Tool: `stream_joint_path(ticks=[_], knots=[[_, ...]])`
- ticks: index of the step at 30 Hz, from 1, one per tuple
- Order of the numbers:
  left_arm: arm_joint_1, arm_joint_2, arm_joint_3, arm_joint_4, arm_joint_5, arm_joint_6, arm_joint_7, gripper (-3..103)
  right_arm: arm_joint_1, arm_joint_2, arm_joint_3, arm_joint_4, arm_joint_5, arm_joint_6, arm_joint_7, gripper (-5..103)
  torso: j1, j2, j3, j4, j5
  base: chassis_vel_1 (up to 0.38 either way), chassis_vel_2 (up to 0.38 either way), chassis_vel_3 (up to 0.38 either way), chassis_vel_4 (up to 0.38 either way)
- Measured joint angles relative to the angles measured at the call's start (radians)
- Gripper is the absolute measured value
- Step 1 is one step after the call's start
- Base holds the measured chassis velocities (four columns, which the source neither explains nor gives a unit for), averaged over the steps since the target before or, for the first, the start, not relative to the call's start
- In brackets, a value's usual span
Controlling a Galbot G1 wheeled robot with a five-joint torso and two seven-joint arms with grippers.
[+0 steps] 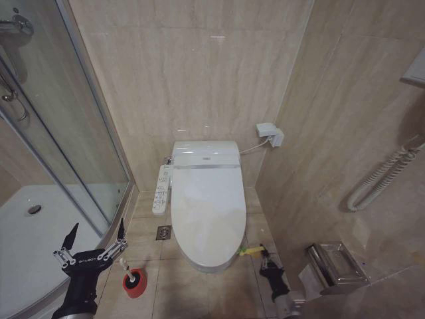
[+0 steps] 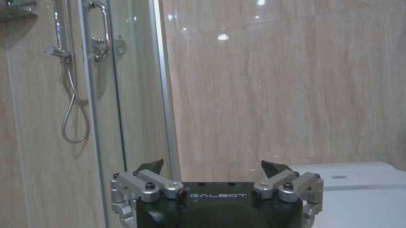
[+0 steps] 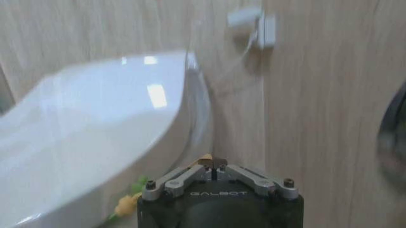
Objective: Open the toilet lid, clean the toilet bowl with a toilet brush, close the toilet lid, and flush.
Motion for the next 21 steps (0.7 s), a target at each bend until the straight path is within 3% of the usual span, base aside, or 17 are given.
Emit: stream_joint_path(ticks=[10,21], knots=[[0.000,0.000,0.000,0.000,0.000,0.000,0.000,100,-0.046,-0.048,0.053,0.270,0.108,-0.053,0.006,0,0.000,0.000,0.000,-0.0008,-0.0005,0.000,0.000,0.000,0.000],[0.000,0.000,0.000,0.000,0.000,0.000,0.000,100,0.222,-0.151,0.040,0.355,0.204,-0.218,0.059,0,0.000,0.000,0.000,-0.0007,-0.0008,0.000,0.000,0.000,0.000]])
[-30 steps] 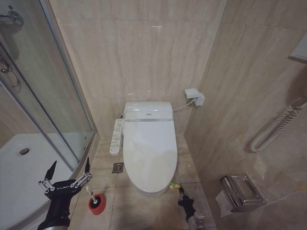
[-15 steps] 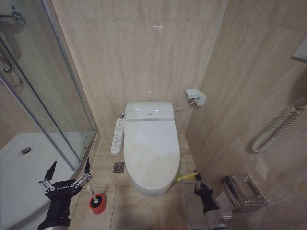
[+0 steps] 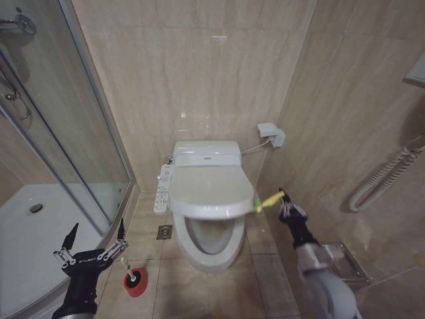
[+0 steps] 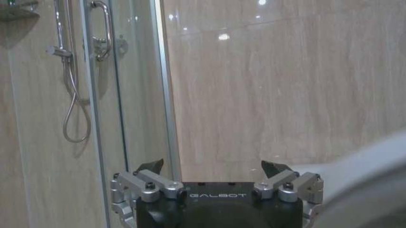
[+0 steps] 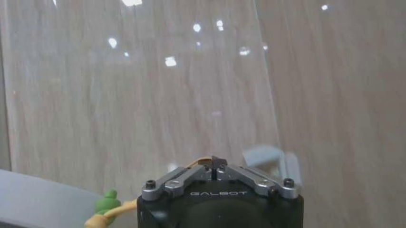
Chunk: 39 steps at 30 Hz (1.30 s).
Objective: Open the toilet lid, clean the toilet bowl with a toilet brush, close the toilet lid, and flush.
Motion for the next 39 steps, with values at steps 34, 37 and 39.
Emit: stream_joint_path(ticks=[34,37,39], knots=[[0.000,0.000,0.000,0.000,0.000,0.000,0.000,100,0.842,-0.122,-0.309,-0.566,0.012,-0.035,0.077,0,0.000,0.000,0.000,-0.0003,-0.0001,0.000,0.000,0.000,0.000],[0.000,0.000,0.000,0.000,0.000,0.000,0.000,100,0.901,-0.105,-0.334,-0.631,-0.011,-0.012,0.068,0,0.000,0.000,0.000,-0.0002,-0.0001,0.000,0.000,0.000,0.000],[0.000,0.000,0.000,0.000,0.000,0.000,0.000,100,0.951,-0.083,-0.350,-0.695,-0.035,0.016,0.060,0,0.000,0.000,0.000,-0.0002,0.0000,0.000,0.000,0.000,0.000]])
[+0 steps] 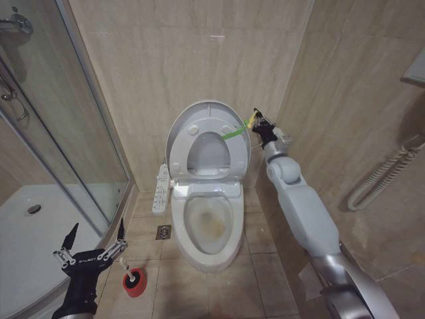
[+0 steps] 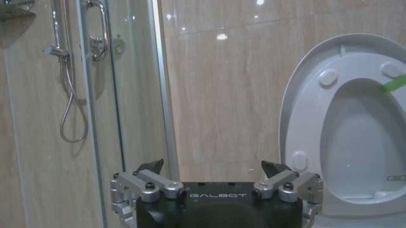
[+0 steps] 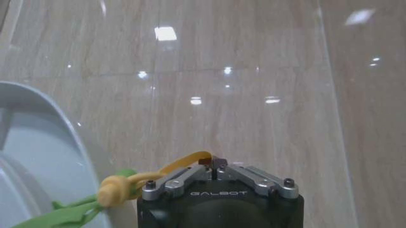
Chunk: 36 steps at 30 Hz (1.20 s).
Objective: Open the toilet lid, clean the toilet bowl with a toilet brush, close the toilet lid, and flush.
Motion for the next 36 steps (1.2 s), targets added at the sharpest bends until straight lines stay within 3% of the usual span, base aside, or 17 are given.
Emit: stream_joint_path(ticks=[15,36], knots=[[0.000,0.000,0.000,0.000,0.000,0.000,0.000,100,0.159,0.102,-0.042,-0.236,-0.102,0.073,-0.010,0,0.000,0.000,0.000,-0.0004,-0.0001,0.000,0.000,0.000,0.000],[0.000,0.000,0.000,0.000,0.000,0.000,0.000,100,0.180,0.144,0.020,-0.435,-0.205,0.100,-0.010,0,0.000,0.000,0.000,0.0005,-0.0001,0.000,0.000,0.000,0.000]])
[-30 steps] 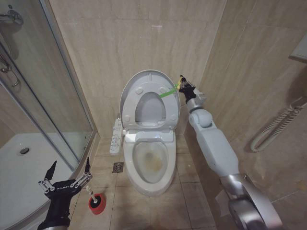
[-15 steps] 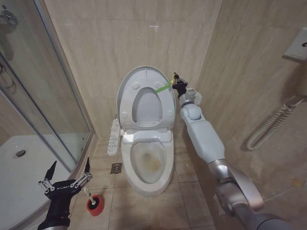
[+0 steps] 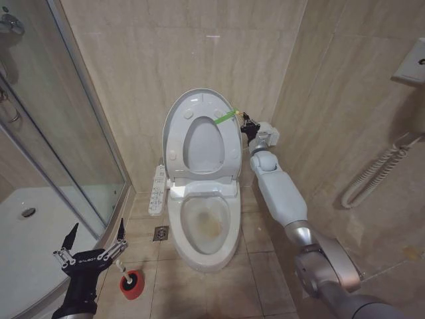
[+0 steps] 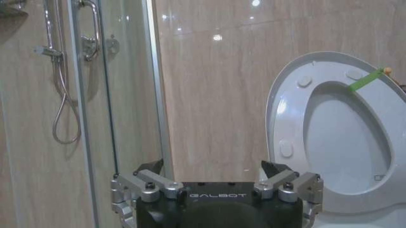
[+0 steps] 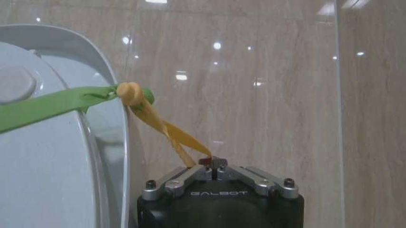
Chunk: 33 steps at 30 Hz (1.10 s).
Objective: Open the toilet lid, clean the toilet bowl with a toilet brush, close the toilet lid, and flush.
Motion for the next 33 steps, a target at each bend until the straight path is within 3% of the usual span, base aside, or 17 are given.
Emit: stream_joint_path(ticks=[21,33], knots=[[0.000,0.000,0.000,0.000,0.000,0.000,0.000,100,-0.028,-0.032,0.004,-0.064,-0.081,0.019,-0.042,0,0.000,0.000,0.000,0.0002,0.0000,0.000,0.000,0.000,0.000],[0.000,0.000,0.000,0.000,0.000,0.000,0.000,100,-0.077,-0.045,-0.005,0.035,0.047,0.007,-0.047,0,0.000,0.000,0.000,-0.0003,0.0004,0.000,0.000,0.000,0.000]])
